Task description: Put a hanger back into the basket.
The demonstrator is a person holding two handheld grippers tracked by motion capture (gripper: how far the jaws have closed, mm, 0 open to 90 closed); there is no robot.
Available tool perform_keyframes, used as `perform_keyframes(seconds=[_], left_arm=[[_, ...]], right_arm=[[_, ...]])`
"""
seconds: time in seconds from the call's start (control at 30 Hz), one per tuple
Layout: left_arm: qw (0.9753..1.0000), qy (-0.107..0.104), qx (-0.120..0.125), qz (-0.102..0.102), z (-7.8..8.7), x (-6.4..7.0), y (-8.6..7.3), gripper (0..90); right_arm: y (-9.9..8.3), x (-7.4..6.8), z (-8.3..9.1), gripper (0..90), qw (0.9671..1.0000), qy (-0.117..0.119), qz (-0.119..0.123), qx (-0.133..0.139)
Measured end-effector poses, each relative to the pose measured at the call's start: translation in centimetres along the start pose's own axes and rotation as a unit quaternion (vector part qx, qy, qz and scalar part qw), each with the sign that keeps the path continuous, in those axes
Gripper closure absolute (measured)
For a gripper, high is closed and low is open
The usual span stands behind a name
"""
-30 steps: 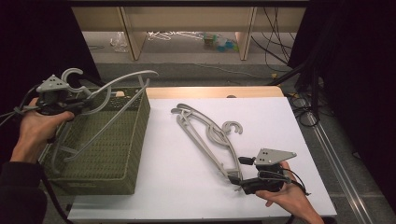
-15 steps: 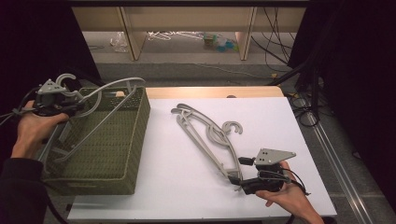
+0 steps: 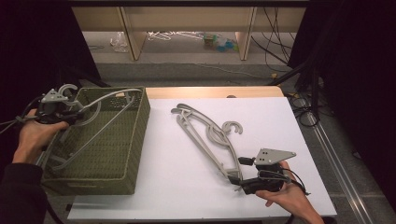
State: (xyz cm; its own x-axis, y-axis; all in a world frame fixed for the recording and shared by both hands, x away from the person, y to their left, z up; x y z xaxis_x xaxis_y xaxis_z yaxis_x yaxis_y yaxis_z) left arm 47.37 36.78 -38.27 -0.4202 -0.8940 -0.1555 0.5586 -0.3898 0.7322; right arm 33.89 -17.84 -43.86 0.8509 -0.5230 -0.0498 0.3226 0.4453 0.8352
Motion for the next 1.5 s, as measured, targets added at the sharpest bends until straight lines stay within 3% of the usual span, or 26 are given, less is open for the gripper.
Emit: perform_keyframes(seconds=[0.1,0.2,0.3,0.4,0.43,0.5,0.53,0.57,0.6,0.7,0.73,0.77,0.8,0.83,0.87,0.93,0.97,1.03,1.1,1.33,1.37,1.5], left_arm=[[0.9999,-0.004,-0.008,0.006,-0.8,0.2,-0.7,79.9],[0.9999,-0.008,-0.002,0.013,-1.8,0.6,-1.2,79.7],[0.9996,-0.01,-0.021,0.015,-2.3,0.6,-1.7,79.7],[0.9997,-0.012,-0.01,0.021,-3.1,0.7,-2.0,79.5],[0.9994,-0.015,-0.026,0.016,-3.6,0.7,-2.4,79.3],[0.9995,-0.013,-0.016,0.024,-4.1,0.9,-2.6,79.1],[0.9991,-0.017,-0.038,0.013,-4.4,0.7,-3.0,79.0],[0.9991,-0.017,-0.038,0.013,-4.4,0.7,-3.0,78.9],[0.9987,-0.012,-0.04,0.028,-4.7,0.5,-3.4,78.7],[0.9985,-0.007,-0.045,0.031,-4.7,-0.1,-3.8,77.1],[0.9975,0.008,-0.046,0.054,-4.6,-0.4,-4.2,76.1],[0.9976,0.012,-0.043,0.054,-4.4,-0.7,-4.3,73.9],[0.9965,0.018,-0.042,0.07,-4.2,-0.7,-4.4,72.6],[0.9973,0.018,-0.041,0.058,-4.1,-1.0,-4.4,72.2],[0.9962,0.022,-0.042,0.072,-4.0,-1.0,-4.5,71.1],[0.9958,0.024,-0.041,0.078,-3.9,-1.0,-4.5,69.2],[0.9953,0.03,-0.037,0.084,-3.7,-1.1,-4.5,61.7],[0.9938,0.032,-0.018,0.105,-2.9,-0.7,-4.1,57.2],[0.9931,0.036,-0.004,0.112,-2.2,-0.4,-3.7,50.6],[0.993,0.03,0.028,0.111,-0.3,0.5,-2.7,43.9],[0.9922,0.024,0.044,0.114,0.3,1.3,-2.3,42.2],[0.9898,0.008,0.063,0.127,1.0,2.9,-1.8,37.6]], right_arm=[[0.0,0.0,0.0,27.2,1.0,0.0,0.001,0.0],[0.0,0.0,0.0,27.2,1.0,0.001,0.0,-0.001],[0.0,0.0,0.0,27.2,1.0,0.0,0.0,-0.001],[0.0,0.0,0.0,27.3,1.0,0.0,0.001,0.0],[0.0,0.0,0.0,27.2,1.0,0.0,0.002,0.001],[0.0,0.1,0.0,27.2,1.0,-0.001,0.001,0.001],[0.0,0.1,0.0,27.2,1.0,-0.002,0.001,0.001],[-0.1,0.1,0.0,27.2,1.0,0.001,0.0,-0.001],[-0.1,0.1,0.0,27.2,1.0,0.001,0.0,-0.001],[-0.1,0.1,0.0,27.2,1.0,0.0,-0.001,-0.001],[-0.1,0.1,0.0,27.2,1.0,0.001,-0.002,-0.001],[-0.1,0.1,0.0,27.2,1.0,0.001,-0.002,-0.001],[-0.1,0.1,0.0,27.2,1.0,0.0,-0.001,-0.002],[-0.1,0.1,-0.1,27.2,1.0,-0.001,-0.001,-0.002],[-0.2,0.1,-0.1,27.2,1.0,-0.001,-0.001,-0.002],[-0.2,0.1,-0.1,27.2,1.0,-0.001,-0.001,-0.002],[-0.2,0.1,-0.1,27.2,1.0,-0.002,-0.001,-0.005],[-0.2,0.2,-0.1,27.2,1.0,-0.002,-0.002,-0.001],[-0.2,0.3,-0.1,27.2,1.0,-0.004,-0.003,0.0],[-0.4,0.3,-0.2,27.2,1.0,-0.002,-0.008,-0.003],[-0.4,0.4,-0.2,27.2,1.0,-0.002,-0.008,-0.002],[-0.4,0.5,-0.1,27.1,1.0,-0.003,-0.009,-0.001]])
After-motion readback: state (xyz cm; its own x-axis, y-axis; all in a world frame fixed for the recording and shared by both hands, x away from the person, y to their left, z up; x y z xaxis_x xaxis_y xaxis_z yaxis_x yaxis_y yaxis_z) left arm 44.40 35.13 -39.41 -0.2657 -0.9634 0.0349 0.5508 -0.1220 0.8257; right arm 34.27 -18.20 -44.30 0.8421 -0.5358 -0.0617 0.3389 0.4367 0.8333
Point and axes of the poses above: each handheld gripper's, and its own axes: z roughly backward along the jaws, y roughly out of its top, x roughly to its right, the point moved 6 cm from there along -z, roughly forward along the jaws, and after that the axes turned 2 degrees about z, right-handed, at the moved point
